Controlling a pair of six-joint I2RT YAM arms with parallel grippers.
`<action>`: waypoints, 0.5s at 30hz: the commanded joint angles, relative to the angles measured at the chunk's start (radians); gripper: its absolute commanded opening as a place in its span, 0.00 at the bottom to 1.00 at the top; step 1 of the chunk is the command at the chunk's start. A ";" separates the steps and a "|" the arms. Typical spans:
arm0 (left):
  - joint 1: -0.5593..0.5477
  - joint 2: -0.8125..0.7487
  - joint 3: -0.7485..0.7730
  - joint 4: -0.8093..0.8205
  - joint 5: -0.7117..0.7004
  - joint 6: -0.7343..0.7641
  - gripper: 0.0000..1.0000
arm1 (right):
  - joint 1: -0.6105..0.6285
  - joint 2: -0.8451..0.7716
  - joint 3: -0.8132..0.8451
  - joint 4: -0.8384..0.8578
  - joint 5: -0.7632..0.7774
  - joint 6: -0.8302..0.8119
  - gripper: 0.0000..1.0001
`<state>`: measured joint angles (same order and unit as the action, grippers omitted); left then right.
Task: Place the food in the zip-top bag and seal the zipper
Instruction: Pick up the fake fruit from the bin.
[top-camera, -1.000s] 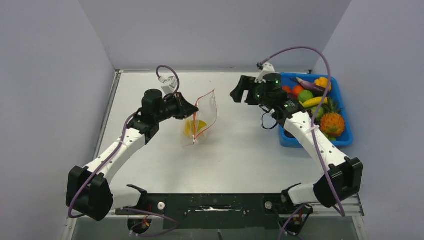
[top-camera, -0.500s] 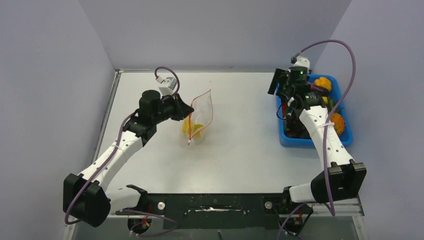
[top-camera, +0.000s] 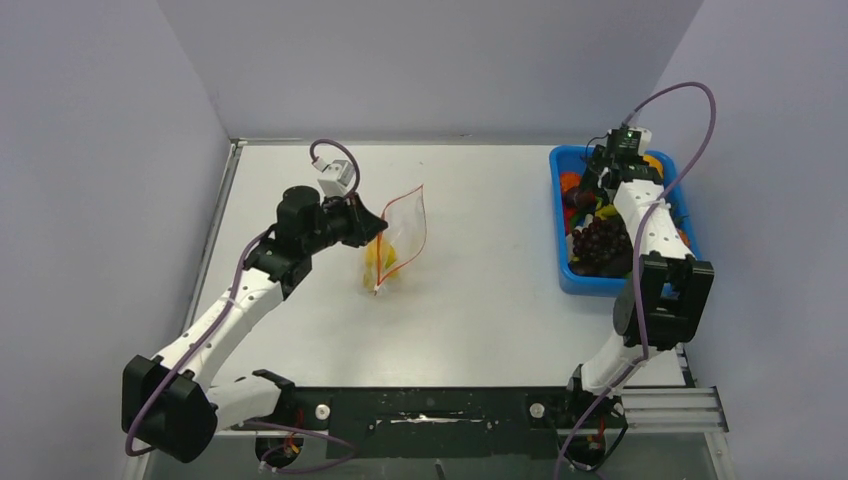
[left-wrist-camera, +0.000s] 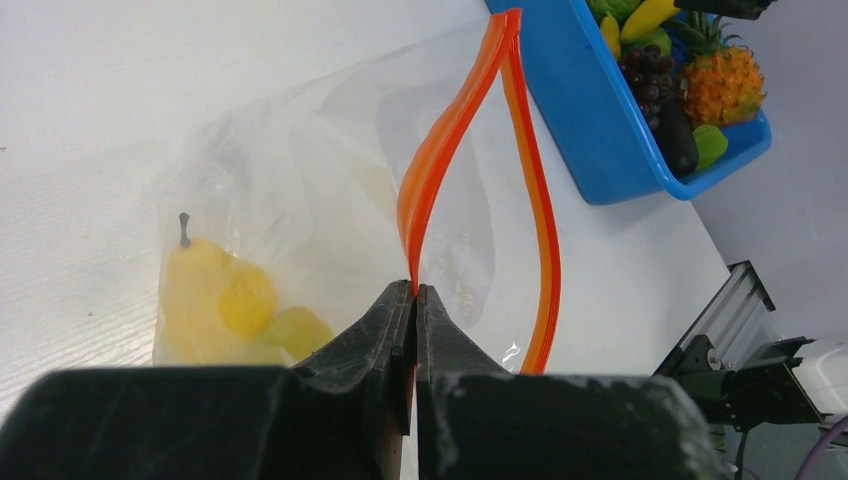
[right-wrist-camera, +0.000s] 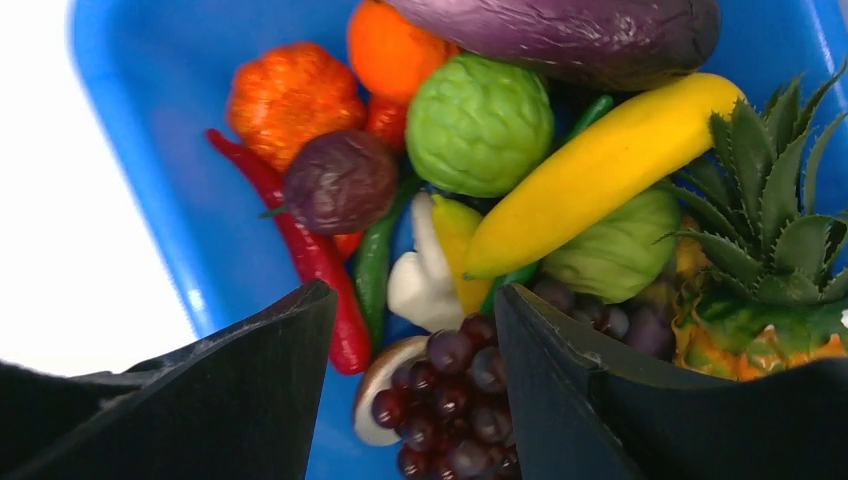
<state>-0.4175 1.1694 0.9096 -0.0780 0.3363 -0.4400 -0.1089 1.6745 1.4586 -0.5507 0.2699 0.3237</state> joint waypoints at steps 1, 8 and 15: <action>-0.004 -0.043 -0.001 0.047 0.008 0.011 0.00 | -0.043 0.044 0.054 0.055 -0.040 -0.025 0.60; -0.003 -0.065 -0.001 0.046 0.007 0.014 0.00 | -0.084 0.122 0.073 0.123 -0.168 -0.037 0.59; -0.003 -0.073 -0.002 0.046 0.008 0.014 0.00 | -0.083 0.166 0.084 0.161 -0.225 -0.040 0.56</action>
<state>-0.4175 1.1297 0.9028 -0.0788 0.3367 -0.4400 -0.1921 1.8442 1.5017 -0.4633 0.0944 0.2955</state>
